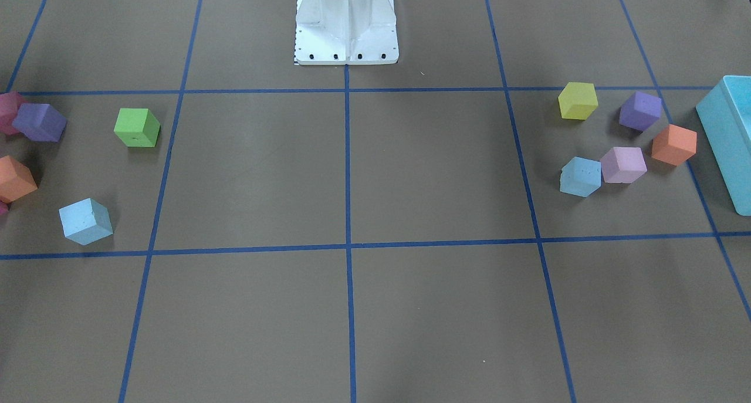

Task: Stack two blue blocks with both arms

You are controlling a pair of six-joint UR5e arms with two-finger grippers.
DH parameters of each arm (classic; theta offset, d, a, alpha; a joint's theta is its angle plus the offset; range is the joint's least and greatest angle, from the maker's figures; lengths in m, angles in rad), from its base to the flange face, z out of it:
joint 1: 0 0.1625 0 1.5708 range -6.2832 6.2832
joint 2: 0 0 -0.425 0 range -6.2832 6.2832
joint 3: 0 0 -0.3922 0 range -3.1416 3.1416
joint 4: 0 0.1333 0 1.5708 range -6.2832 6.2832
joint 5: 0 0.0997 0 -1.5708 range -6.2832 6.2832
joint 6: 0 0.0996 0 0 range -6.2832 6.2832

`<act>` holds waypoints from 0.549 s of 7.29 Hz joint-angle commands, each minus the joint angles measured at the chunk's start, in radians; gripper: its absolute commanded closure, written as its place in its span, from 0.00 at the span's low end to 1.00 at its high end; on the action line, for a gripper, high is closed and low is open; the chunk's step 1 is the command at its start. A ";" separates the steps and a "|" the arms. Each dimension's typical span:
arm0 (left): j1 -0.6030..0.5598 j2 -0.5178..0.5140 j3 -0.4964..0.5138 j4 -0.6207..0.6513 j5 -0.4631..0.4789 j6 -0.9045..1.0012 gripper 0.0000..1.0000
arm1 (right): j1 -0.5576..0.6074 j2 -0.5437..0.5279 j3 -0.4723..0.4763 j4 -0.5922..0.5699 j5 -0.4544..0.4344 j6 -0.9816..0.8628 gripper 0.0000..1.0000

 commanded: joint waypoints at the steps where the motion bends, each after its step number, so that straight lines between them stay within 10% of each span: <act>1: 0.005 -0.025 -0.021 -0.002 -0.002 -0.080 0.01 | 0.000 -0.001 0.008 0.000 0.002 0.002 0.00; 4: 0.147 -0.060 -0.042 -0.176 -0.003 -0.354 0.01 | -0.113 0.063 0.005 0.026 -0.006 0.000 0.00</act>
